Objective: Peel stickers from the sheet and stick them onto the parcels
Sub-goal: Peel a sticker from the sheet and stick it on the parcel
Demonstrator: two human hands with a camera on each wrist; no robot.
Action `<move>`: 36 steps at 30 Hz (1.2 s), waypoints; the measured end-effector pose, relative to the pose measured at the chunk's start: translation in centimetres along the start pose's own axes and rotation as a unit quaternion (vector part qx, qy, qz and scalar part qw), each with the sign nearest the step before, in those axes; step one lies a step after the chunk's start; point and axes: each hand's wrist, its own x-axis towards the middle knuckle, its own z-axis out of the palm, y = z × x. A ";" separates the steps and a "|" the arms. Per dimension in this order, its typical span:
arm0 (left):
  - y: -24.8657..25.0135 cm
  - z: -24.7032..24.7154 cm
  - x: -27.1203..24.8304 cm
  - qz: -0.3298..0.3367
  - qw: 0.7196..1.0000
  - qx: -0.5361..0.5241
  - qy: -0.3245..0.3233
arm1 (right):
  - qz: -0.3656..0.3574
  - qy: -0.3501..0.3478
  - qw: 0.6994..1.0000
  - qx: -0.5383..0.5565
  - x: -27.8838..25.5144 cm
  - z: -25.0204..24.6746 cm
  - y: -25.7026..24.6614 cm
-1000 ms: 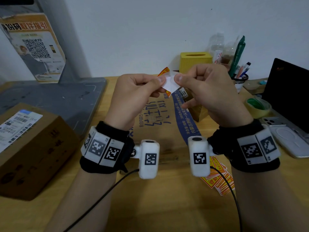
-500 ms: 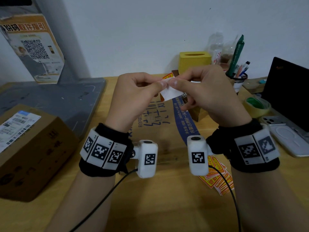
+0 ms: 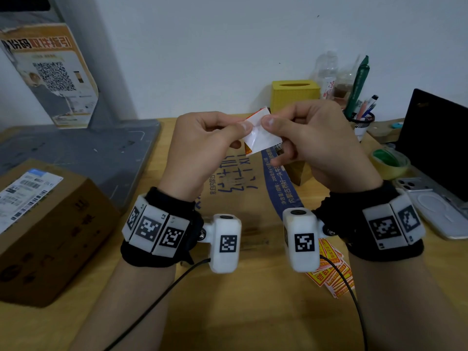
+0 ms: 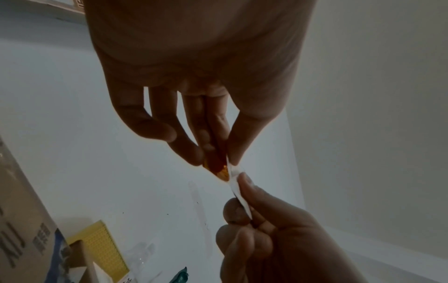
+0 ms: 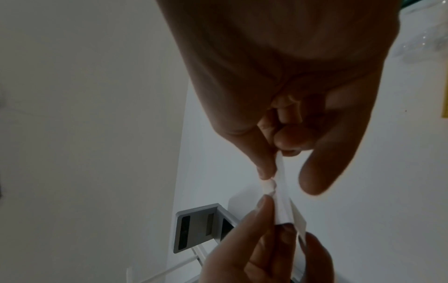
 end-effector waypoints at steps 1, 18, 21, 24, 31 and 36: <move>0.0 0.0 0.0 -0.003 1.000 -0.002 -0.001 | 0.004 -0.003 1.000 0.013 -0.1 0.0 -0.1; -0.1 0.1 0.3 -0.076 0.991 -0.109 0.006 | 0.025 0.042 0.994 0.094 0.1 0.0 0.2; -0.2 0.1 0.3 -0.080 0.990 -0.116 0.009 | 0.028 0.050 0.994 0.094 0.2 0.0 0.3; -0.1 0.1 0.3 -0.083 0.990 -0.115 0.006 | 0.026 0.058 0.995 0.081 0.3 0.1 0.4; -0.2 0.1 0.4 -0.092 0.990 -0.110 0.006 | 0.019 0.081 0.994 0.076 0.6 0.2 0.8; -0.2 0.0 0.4 -0.090 0.990 -0.109 0.010 | 0.012 0.091 0.991 0.093 0.9 0.1 1.0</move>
